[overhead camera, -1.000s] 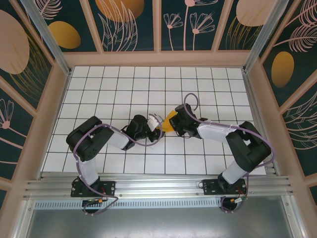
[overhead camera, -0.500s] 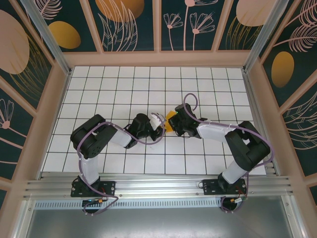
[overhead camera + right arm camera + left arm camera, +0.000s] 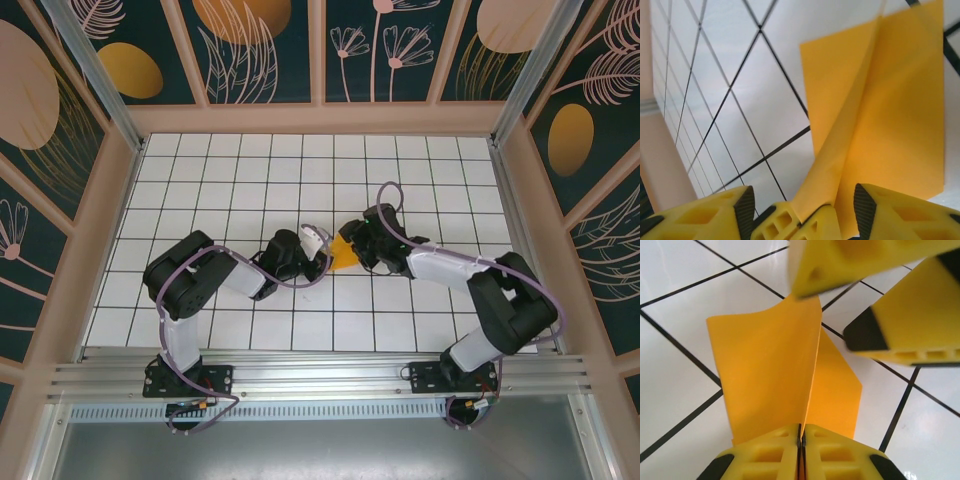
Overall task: Fold a paper plane with a square sheet of paper (pick it up from the middle)
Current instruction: Fourth fold the wing at the center of the table.
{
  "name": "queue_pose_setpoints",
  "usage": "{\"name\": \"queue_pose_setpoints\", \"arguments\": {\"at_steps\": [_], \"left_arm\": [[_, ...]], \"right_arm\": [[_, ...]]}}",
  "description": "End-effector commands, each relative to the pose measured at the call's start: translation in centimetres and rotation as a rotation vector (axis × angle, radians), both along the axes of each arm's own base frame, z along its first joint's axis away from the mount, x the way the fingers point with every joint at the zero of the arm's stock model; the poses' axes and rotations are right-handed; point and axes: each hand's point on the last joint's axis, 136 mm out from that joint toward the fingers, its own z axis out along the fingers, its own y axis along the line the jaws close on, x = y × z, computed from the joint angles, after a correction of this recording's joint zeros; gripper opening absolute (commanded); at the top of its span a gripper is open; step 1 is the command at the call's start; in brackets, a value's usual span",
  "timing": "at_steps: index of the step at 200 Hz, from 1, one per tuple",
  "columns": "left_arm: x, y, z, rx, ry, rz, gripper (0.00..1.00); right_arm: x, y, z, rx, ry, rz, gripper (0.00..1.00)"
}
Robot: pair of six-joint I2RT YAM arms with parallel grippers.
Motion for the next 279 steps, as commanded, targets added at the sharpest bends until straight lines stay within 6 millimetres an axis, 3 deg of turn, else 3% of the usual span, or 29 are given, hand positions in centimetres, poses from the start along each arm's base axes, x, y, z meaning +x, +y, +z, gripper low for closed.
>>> {"name": "queue_pose_setpoints", "arguments": {"at_steps": [1, 44, 93, 116, 143, 156, 203, 225, 279], "left_arm": [[-0.2, 0.0, 0.4, -0.083, 0.105, 0.058, 0.11], [-0.5, -0.2, 0.3, -0.155, 0.246, 0.11, 0.11], [-0.9, -0.6, 0.9, -0.228, 0.364, 0.13, 0.12], [-0.9, -0.3, 0.6, -0.238, 0.402, 0.154, 0.13], [-1.0, -0.2, 0.0, -0.251, 0.448, 0.163, 0.14], [-1.0, -0.1, 0.0, -0.255, 0.455, 0.165, 0.14], [-1.1, 0.0, -0.4, -0.25, 0.482, 0.164, 0.18], [-1.3, 0.0, -0.6, -0.24, 0.495, 0.158, 0.21], [-1.0, 0.1, -0.1, -0.244, 0.519, 0.173, 0.25]], "right_arm": [[-0.5, -0.6, 0.3, -0.018, -0.091, 0.106, 0.59], [-1.2, -0.7, 0.7, -0.009, -0.178, 0.185, 0.56], [-1.1, 0.3, -0.2, -0.029, -0.16, 0.252, 0.38], [-0.7, 0.8, -0.6, -0.032, -0.155, 0.275, 0.33], [-0.1, 1.3, -1.2, -0.052, -0.146, 0.294, 0.33], [0.9, 0.5, -1.5, -0.062, -0.141, 0.273, 0.34], [0.9, 0.3, -3.3, -0.079, -0.095, 0.273, 0.38], [1.0, 0.5, -3.4, -0.073, -0.097, 0.278, 0.43], [0.7, 0.2, -4.2, -0.094, -0.069, 0.282, 0.44]]}}
